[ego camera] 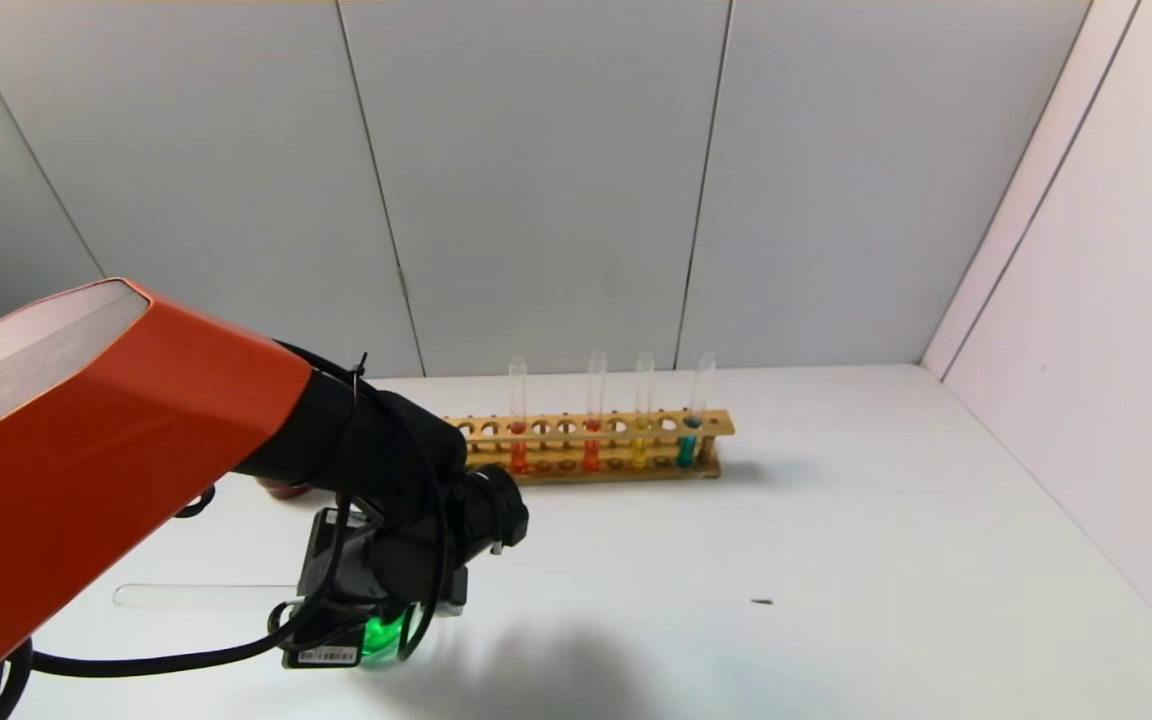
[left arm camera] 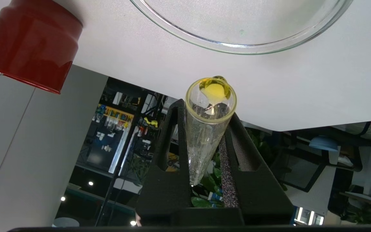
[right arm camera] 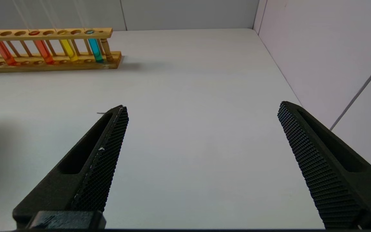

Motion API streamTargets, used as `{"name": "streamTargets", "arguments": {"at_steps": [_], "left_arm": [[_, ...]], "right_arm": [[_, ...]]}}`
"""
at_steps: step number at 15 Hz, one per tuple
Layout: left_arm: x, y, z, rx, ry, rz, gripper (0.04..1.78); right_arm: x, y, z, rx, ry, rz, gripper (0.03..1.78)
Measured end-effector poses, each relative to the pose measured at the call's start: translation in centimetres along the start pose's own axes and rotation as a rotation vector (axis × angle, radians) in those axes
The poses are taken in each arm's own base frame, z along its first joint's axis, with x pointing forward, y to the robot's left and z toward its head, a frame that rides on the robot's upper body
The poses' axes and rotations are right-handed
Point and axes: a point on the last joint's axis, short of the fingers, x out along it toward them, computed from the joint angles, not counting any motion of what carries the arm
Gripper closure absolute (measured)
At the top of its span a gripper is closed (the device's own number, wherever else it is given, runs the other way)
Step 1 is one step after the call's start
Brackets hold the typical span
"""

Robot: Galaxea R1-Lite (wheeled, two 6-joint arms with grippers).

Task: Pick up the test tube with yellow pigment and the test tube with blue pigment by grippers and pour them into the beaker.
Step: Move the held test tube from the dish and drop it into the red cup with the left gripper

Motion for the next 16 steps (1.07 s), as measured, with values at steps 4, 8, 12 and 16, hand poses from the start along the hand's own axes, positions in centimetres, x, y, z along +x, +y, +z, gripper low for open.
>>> {"name": "streamTargets", "arguments": {"at_steps": [4,8,12,16], "left_arm": [[-0.3,-0.1,-0.1,0.013,0.002,0.0,1.51],[-1.1,0.0,-0.7,0.019,0.005,0.0,1.51],[-1.5,0.0,-0.8,0.01,-0.005,0.008,1.51],[-2.0,-0.1,-0.8,-0.054,-0.058,0.034,1.51]], "right_arm": [[0.0,0.0,0.0,0.0,0.0,0.0,0.11],[0.0,0.0,0.0,0.0,0.0,0.0,0.11],[0.0,0.0,0.0,0.0,0.0,0.0,0.11],[0.0,0.0,0.0,0.0,-0.001,0.0,0.11]]}}
